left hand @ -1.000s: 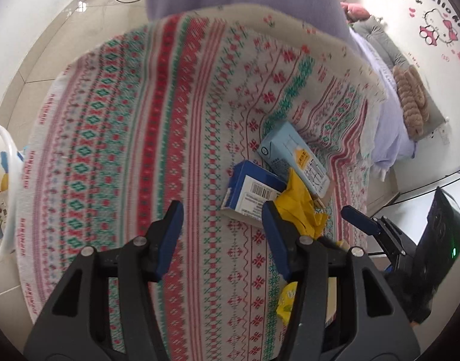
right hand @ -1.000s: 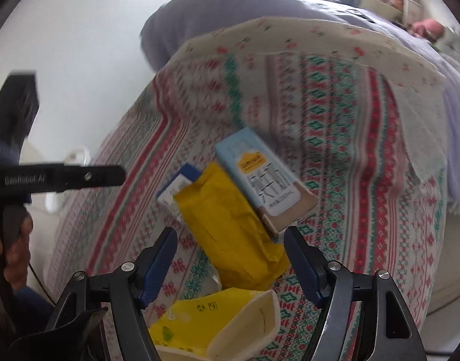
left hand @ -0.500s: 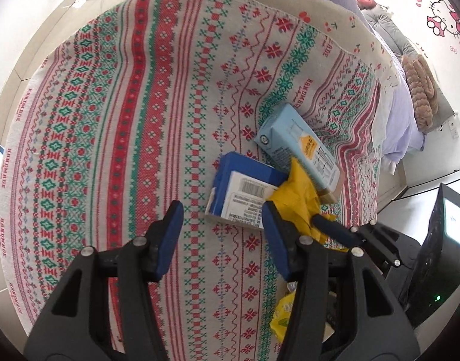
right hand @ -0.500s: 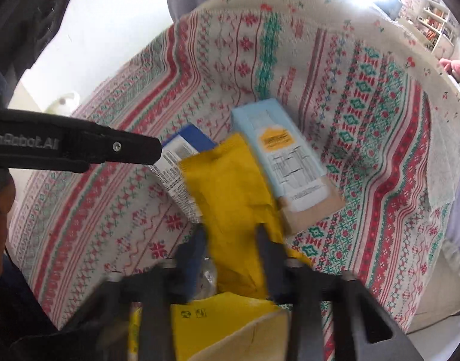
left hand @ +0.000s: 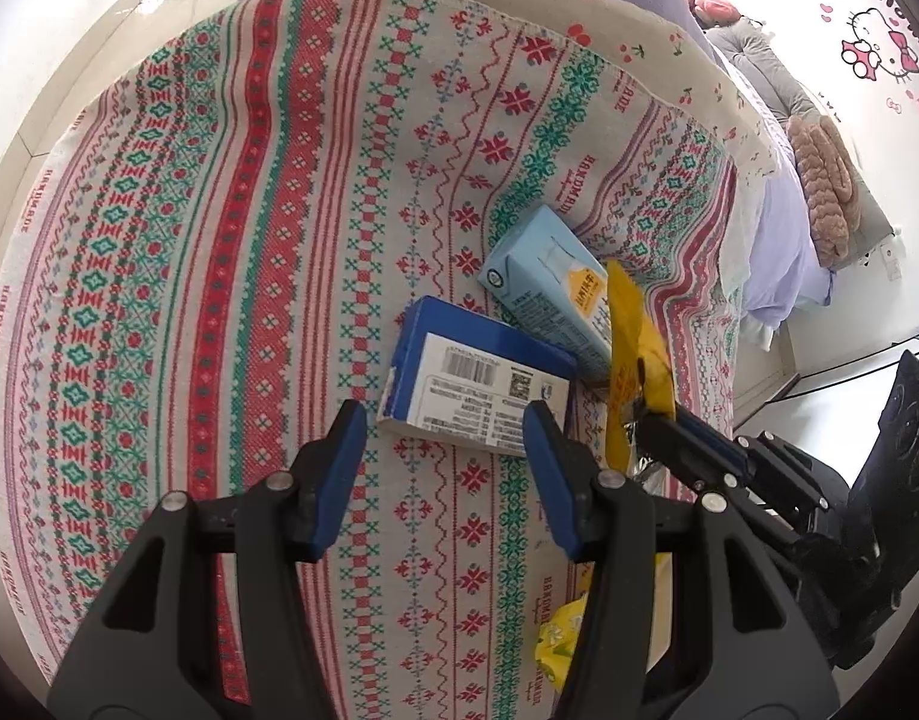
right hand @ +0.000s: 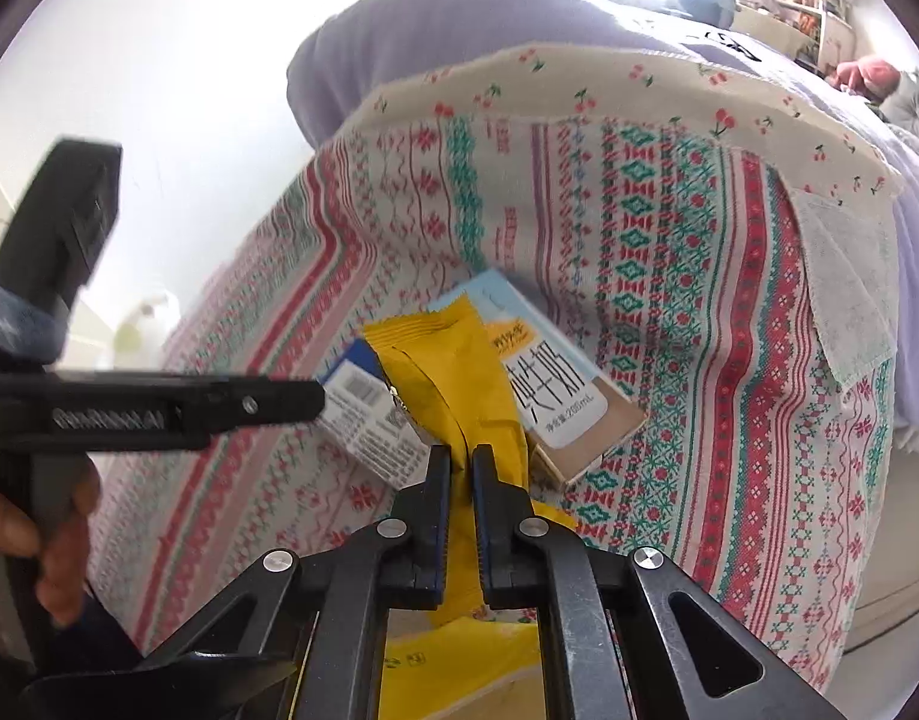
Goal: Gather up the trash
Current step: 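Grasp the yellow snack bag with the right tool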
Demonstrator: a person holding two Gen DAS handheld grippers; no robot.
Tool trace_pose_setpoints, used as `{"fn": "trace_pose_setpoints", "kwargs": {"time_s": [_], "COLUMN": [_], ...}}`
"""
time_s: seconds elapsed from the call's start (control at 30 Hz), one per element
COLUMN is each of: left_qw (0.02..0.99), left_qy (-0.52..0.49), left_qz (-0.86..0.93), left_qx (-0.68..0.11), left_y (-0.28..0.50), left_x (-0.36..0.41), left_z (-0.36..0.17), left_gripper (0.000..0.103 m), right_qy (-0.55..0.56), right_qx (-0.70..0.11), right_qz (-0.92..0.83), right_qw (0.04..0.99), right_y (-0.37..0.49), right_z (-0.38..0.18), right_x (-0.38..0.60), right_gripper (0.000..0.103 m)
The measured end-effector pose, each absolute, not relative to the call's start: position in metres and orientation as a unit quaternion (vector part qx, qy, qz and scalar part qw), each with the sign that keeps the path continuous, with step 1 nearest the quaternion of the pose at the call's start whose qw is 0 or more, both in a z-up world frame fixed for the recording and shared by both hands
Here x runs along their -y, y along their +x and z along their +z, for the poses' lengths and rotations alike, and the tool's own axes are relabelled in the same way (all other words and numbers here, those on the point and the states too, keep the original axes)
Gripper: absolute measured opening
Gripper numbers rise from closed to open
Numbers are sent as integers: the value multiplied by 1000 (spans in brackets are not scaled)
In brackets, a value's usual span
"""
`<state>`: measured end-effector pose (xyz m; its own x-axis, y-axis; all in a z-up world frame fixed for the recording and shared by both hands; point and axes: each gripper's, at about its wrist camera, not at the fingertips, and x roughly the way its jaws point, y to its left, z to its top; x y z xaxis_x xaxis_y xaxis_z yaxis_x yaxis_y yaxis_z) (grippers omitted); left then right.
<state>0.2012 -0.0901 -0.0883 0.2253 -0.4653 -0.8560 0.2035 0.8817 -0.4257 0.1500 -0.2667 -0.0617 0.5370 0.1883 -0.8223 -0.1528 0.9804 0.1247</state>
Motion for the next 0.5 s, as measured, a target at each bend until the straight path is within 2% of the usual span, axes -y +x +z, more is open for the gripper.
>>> {"fn": "trace_pose_setpoints", "kwargs": {"time_s": [0.33,0.5], "left_qw": [766,752], "left_qy": [-134,-172], "left_qz": [-213,-200], "left_qx": [-592,-604], "left_y": [197,194], "left_x": [102,103], "left_z": [-95,-106], "left_gripper": [54,54], "right_qy": [102,117], "right_qx": [-401,-398], "right_qz": [88,61], "right_qw": [906,908], "right_y": [135,137], "right_z": [-25,-21], "right_x": [296,309], "right_gripper": [8,8]}}
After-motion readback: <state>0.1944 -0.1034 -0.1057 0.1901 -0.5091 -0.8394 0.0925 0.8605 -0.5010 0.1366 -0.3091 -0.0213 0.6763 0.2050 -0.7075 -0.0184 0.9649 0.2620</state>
